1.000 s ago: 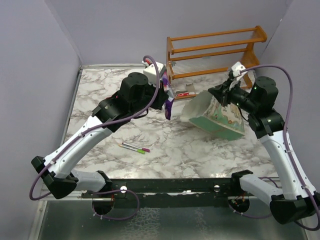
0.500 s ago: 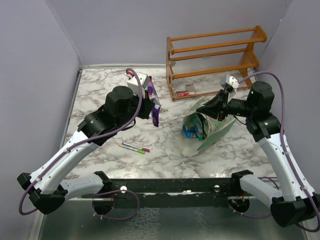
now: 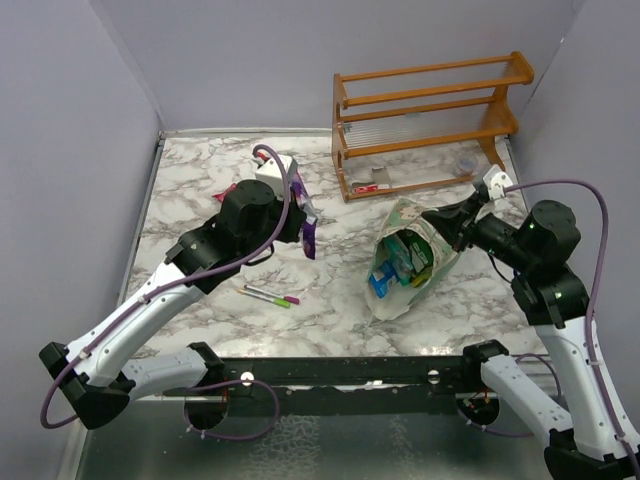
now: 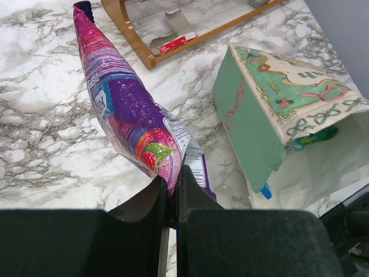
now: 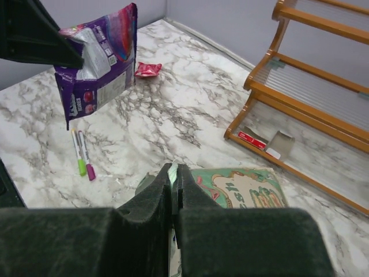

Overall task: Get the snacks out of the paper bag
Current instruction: Place the snack at the center of the board.

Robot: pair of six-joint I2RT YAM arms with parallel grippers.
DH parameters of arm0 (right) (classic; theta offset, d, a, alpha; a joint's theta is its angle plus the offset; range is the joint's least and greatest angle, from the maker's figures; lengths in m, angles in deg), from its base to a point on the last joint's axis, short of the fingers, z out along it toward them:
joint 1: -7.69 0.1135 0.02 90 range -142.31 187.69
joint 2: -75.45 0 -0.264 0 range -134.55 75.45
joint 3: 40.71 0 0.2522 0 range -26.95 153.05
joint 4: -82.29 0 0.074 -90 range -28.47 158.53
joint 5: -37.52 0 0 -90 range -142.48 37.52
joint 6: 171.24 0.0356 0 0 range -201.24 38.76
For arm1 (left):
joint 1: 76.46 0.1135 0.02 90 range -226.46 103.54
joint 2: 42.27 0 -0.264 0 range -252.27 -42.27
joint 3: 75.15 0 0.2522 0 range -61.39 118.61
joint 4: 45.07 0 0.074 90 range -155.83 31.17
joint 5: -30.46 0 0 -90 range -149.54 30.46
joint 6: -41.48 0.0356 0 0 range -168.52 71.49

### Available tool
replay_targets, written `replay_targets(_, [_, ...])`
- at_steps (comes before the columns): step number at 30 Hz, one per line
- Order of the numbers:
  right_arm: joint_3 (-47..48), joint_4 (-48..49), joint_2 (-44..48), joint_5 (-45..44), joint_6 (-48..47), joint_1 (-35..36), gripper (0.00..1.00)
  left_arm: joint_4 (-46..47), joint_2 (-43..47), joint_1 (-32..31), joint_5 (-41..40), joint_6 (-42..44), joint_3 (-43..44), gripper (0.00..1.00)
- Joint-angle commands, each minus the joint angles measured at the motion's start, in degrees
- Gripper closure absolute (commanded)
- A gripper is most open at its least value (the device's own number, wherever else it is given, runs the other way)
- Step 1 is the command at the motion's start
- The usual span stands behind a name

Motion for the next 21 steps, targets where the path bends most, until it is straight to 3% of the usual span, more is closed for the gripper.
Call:
replay_targets(1, [1.5,1.6,-0.6,-9.6,1.6,0.3,0.99,2.3,2.2,0.6,-4.3,-1.2,-0.6,1.0])
replay_targets(13, [0.6,3.2,0.4,-10.6,2.4,0.3,0.98,-3.4,-3.6,10.4,-4.4,1.3,0.3,1.0])
replay_targets(17, [0.7,3.4,0.8,-10.4,2.1,0.3,0.99,-8.2,-9.0,15.2,-13.5,5.3,0.2,1.0])
replay_targets(21, [0.9,3.9,1.0,-9.9,1.9,0.3,0.99,-7.3,-14.4,23.8,-17.5,9.3,-0.2,1.0])
